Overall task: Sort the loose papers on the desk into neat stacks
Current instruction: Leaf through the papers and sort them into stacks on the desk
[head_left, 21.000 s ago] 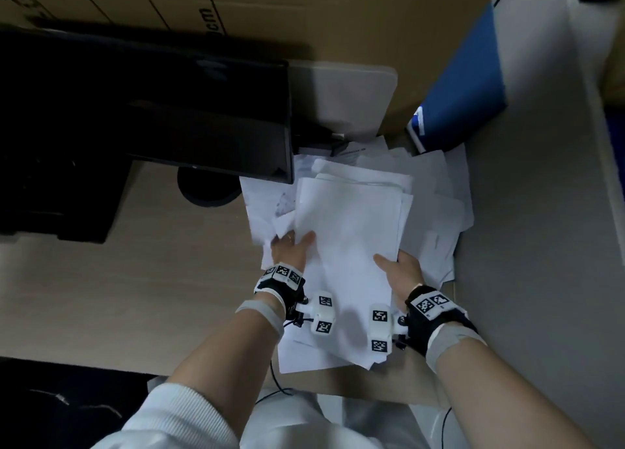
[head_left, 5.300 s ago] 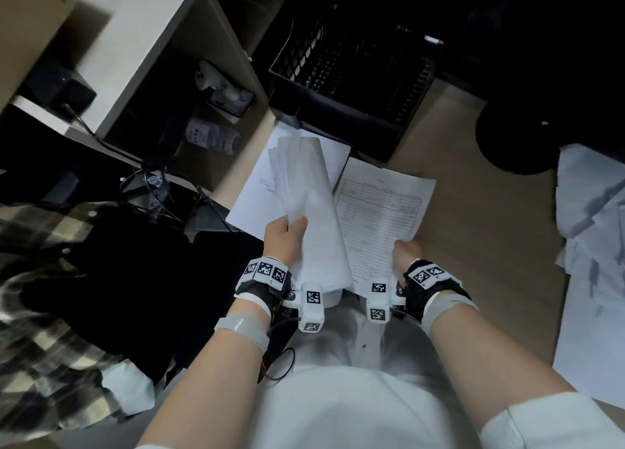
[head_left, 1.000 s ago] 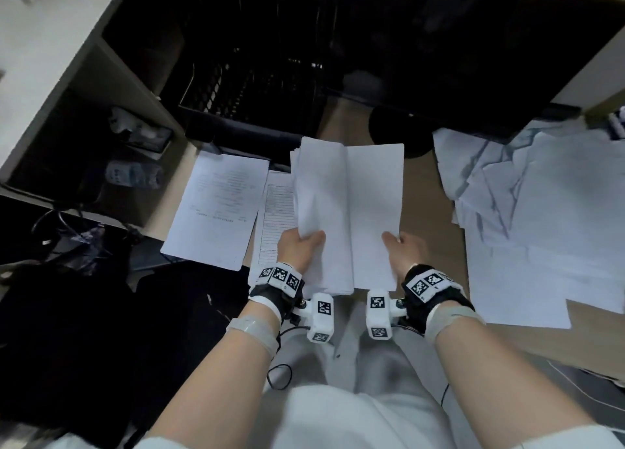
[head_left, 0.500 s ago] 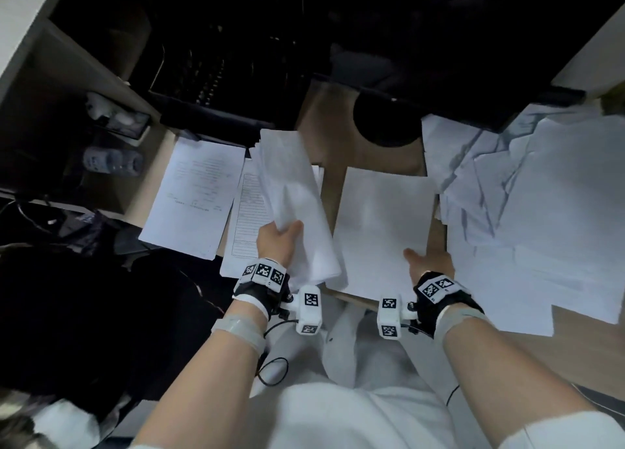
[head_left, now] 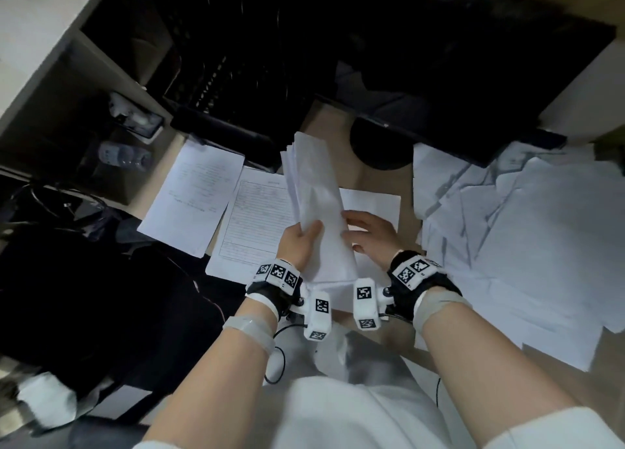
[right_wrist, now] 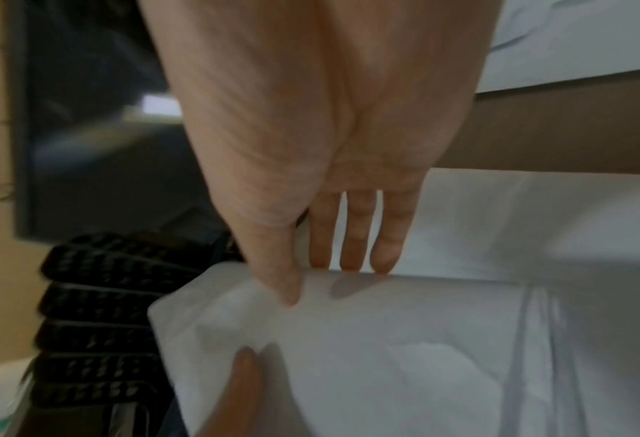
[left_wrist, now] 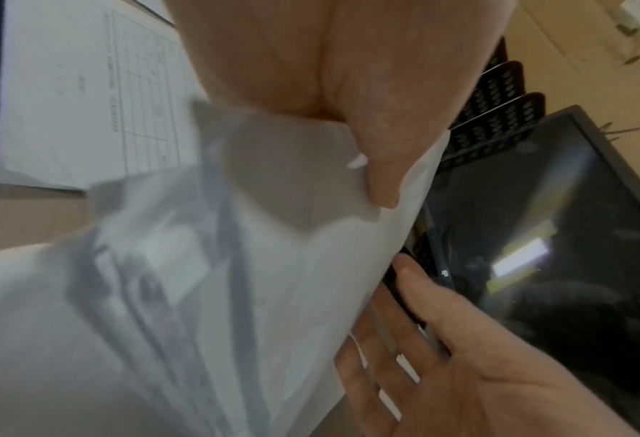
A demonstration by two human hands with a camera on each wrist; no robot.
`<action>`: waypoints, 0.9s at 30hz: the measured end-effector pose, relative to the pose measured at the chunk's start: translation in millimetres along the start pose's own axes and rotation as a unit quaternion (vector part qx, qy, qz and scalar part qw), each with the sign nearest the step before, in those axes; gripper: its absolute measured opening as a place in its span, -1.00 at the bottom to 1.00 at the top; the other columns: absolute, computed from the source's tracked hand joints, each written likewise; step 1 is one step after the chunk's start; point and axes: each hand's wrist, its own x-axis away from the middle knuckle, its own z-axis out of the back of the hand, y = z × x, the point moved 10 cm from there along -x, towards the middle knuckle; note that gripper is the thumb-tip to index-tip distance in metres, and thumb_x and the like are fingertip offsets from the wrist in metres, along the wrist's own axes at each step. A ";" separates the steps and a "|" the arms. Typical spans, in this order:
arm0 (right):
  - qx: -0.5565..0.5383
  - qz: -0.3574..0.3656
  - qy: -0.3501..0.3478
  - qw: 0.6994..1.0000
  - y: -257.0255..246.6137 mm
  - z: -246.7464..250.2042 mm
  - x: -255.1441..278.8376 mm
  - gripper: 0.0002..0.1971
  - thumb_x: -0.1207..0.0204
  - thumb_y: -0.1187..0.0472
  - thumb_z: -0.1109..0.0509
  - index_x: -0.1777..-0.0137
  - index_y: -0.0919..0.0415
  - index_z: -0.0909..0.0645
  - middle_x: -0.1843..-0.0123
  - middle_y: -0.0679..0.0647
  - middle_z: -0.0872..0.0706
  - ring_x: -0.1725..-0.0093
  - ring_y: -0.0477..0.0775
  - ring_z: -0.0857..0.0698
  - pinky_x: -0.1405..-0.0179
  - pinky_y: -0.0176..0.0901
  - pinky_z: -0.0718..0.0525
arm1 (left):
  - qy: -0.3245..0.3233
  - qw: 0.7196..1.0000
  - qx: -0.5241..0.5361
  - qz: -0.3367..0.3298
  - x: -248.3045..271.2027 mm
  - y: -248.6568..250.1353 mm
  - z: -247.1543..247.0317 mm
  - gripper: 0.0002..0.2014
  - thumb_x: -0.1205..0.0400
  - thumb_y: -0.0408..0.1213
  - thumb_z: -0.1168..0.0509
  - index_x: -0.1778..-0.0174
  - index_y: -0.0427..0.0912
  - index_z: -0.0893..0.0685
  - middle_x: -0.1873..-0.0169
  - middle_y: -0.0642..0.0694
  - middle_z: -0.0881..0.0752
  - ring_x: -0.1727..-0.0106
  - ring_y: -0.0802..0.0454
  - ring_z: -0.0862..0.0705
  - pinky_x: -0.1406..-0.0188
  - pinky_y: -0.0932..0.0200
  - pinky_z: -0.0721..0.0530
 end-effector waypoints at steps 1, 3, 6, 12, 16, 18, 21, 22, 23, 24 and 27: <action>0.009 0.022 -0.018 1.000 -12.5 -6.3 2.0 -0.44 -0.45 0.54 -0.38 -0.42 0.12 -0.62 -0.36 0.06 -0.70 -0.14 0.06 -0.75 0.01 -0.11 -0.74 | -0.009 1.000 -0.003 -0.015 3.3 10.7 -3.3 -0.56 -0.65 0.11 -0.32 -0.06 -0.26 -0.76 0.05 -0.25 -0.83 -0.03 -0.27 -0.80 -0.17 -0.25 -0.73; 0.036 0.044 -0.039 0.998 -29.8 -10.9 7.3 -0.34 -0.43 0.59 -0.30 -0.52 0.10 -0.54 -0.37 0.03 -0.69 -0.11 -0.01 -0.75 0.11 -0.29 -0.74 | -0.029 0.999 0.005 -0.027 8.2 27.0 -6.9 -0.52 -0.75 0.11 -0.18 -0.13 -0.27 -0.74 -0.05 -0.26 -0.81 -0.11 -0.21 -0.78 -0.28 -0.19 -0.69; 0.052 0.053 -0.065 0.995 -40.7 -12.2 11.0 -0.28 -0.44 0.38 -0.49 -0.60 -0.02 -0.43 -0.30 -0.02 -0.72 -0.18 -0.11 -0.74 -0.01 -0.32 -0.70 | -0.066 0.996 0.048 -0.028 17.0 44.8 -12.8 -0.42 -0.76 0.19 -0.07 -0.29 -0.24 -0.70 -0.17 -0.25 -0.78 -0.19 -0.16 -0.76 -0.36 -0.15 -0.66; 0.062 0.086 -0.051 0.993 -60.6 -22.2 13.6 -0.10 -0.34 0.06 -0.68 -0.65 -0.10 -0.32 -0.42 -0.22 -0.53 -0.36 -0.21 -0.54 -0.08 -0.46 -0.56 | -0.078 0.985 0.156 0.021 8.5 48.6 -8.2 -0.32 -0.71 0.36 0.03 -0.13 -0.14 -0.78 -0.03 -0.24 -0.83 -0.15 -0.24 -0.78 -0.18 -0.18 -0.76; 0.037 0.083 -0.022 0.996 -65.0 -29.2 13.3 -0.07 -0.31 0.03 -0.69 -0.66 -0.09 -0.30 -0.47 -0.21 -0.52 -0.46 -0.14 -0.51 -0.31 -0.25 -0.56 | -0.125 0.984 0.127 0.017 -1.1 60.4 -4.2 -0.49 -0.73 0.20 -0.13 -0.22 -0.14 -0.75 -0.05 -0.20 -0.82 -0.10 -0.14 -0.79 -0.03 -0.03 -0.77; 0.044 0.088 -0.015 0.995 -70.4 -34.9 19.1 -0.10 -0.35 0.02 -0.67 -0.66 -0.10 -0.31 -0.49 -0.23 -0.48 -0.46 -0.17 -0.47 -0.35 -0.26 -0.48 | -0.161 0.980 0.113 -0.011 -5.5 68.1 -5.3 -0.47 -0.65 0.24 -0.21 -0.28 -0.09 -0.74 -0.11 -0.15 -0.83 -0.15 -0.10 -0.80 -0.25 -0.13 -0.73; 0.049 0.080 0.007 0.996 -69.2 -37.7 20.4 -0.18 -0.38 -0.05 -0.64 -0.62 -0.13 -0.36 -0.57 -0.19 -0.43 -0.53 -0.13 -0.39 -0.45 -0.21 -0.38 | -0.196 0.972 0.130 -0.014 -9.0 70.6 -5.5 -0.35 -0.47 0.23 -0.40 -0.35 -0.15 -0.68 -0.12 -0.18 -0.83 -0.13 -0.14 -0.82 -0.31 -0.21 -0.70; 0.041 0.071 0.020 0.996 -68.0 -37.0 20.7 -0.20 -0.40 -0.05 -0.62 -0.62 -0.11 -0.35 -0.59 -0.13 -0.42 -0.55 -0.10 -0.37 -0.47 -0.18 -0.38 | -0.205 0.970 0.129 -0.018 -11.1 69.8 -6.2 -0.38 -0.47 0.17 -0.45 -0.34 -0.16 -0.66 -0.14 -0.20 -0.82 -0.14 -0.16 -0.81 -0.31 -0.22 -0.70; 0.033 0.062 0.030 0.997 -65.5 -36.6 20.0 -0.20 -0.42 -0.05 -0.61 -0.63 -0.07 -0.33 -0.60 -0.08 -0.42 -0.56 -0.07 -0.37 -0.51 -0.14 -0.38 | -0.209 0.970 0.118 -0.029 -10.9 72.2 -5.7 -0.49 -0.51 0.08 -0.47 -0.30 -0.13 -0.66 -0.14 -0.19 -0.81 -0.14 -0.16 -0.81 -0.30 -0.19 -0.71; 0.020 0.056 0.033 0.998 -64.7 -38.0 19.9 -0.18 -0.43 -0.07 -0.59 -0.65 -0.03 -0.31 -0.60 -0.04 -0.42 -0.56 -0.06 -0.38 -0.53 -0.09 -0.39 | -0.208 0.972 0.102 -0.042 -12.0 73.6 -4.6 -0.62 -0.58 -0.01 -0.47 -0.25 -0.08 -0.65 -0.13 -0.17 -0.80 -0.14 -0.13 -0.80 -0.29 -0.15 -0.72; -0.003 0.047 0.041 0.998 -64.4 -39.5 21.8 -0.25 -0.50 -0.02 -0.54 -0.65 0.00 -0.31 -0.39 -0.17 -0.50 -0.34 -0.17 -0.48 -0.36 -0.20 -0.46 | -0.198 0.975 0.078 -0.067 -15.2 74.2 0.4 -0.71 -0.64 -0.15 -0.44 -0.24 -0.11 -0.63 -0.14 -0.18 -0.79 -0.14 -0.12 -0.79 -0.23 -0.11 -0.75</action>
